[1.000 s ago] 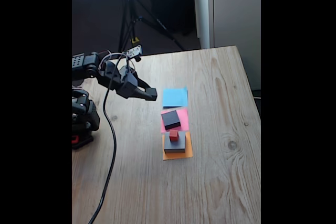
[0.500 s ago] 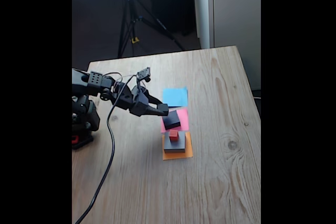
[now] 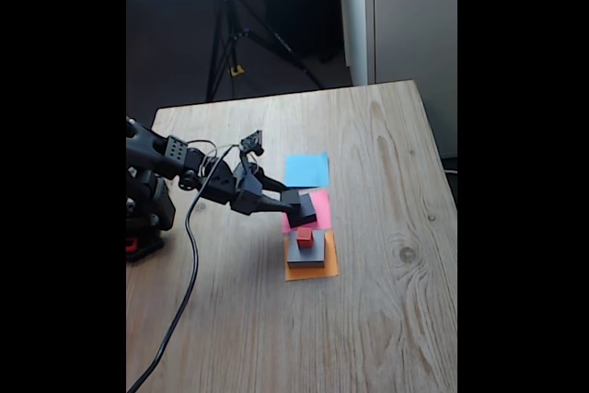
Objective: Tower of hanoi
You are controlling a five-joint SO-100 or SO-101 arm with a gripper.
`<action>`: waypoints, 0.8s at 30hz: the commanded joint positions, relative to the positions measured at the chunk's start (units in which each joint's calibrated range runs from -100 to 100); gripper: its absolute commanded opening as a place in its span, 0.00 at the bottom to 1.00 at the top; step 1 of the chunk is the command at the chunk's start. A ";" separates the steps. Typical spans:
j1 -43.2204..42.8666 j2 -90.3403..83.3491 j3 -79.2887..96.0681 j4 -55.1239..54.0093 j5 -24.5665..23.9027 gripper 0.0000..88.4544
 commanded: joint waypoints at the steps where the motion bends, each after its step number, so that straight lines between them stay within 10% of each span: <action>1: 0.10 0.68 -0.73 -2.38 0.69 0.06; 24: -0.06 6.74 0.72 -11.37 0.69 0.17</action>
